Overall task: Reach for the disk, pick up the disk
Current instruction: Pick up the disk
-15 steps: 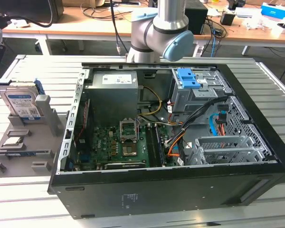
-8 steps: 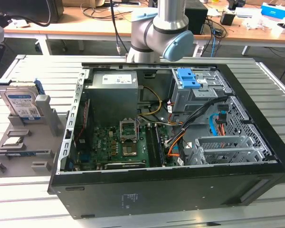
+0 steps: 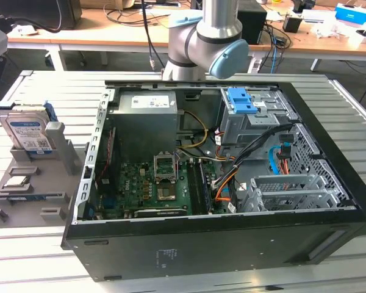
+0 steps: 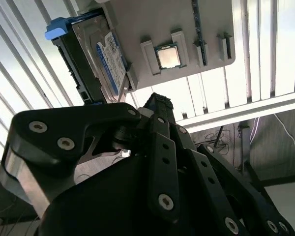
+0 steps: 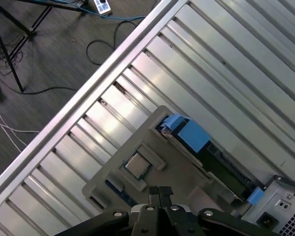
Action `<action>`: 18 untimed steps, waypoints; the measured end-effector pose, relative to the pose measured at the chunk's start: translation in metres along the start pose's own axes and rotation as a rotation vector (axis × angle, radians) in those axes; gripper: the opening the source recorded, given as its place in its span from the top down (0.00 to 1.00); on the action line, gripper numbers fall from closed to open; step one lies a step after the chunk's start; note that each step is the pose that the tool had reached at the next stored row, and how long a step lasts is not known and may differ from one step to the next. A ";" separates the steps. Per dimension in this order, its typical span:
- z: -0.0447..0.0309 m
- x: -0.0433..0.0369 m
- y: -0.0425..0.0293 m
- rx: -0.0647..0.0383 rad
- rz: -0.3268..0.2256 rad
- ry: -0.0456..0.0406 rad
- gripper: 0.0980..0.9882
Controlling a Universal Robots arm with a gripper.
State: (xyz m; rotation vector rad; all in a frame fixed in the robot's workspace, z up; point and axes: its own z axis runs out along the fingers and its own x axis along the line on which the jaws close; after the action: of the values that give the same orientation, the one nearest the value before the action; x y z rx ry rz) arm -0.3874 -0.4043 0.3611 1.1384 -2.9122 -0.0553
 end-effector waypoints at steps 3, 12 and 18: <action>0.0000 0.0000 0.0001 0.000 -0.021 0.0008 0.99; 0.0000 0.0000 0.0000 0.000 -0.128 0.0049 0.99; 0.0000 0.0000 0.0000 0.000 -0.198 0.0075 0.99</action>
State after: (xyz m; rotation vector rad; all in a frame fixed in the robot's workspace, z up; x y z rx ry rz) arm -0.3874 -0.4043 0.3611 1.4190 -2.7824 -0.0528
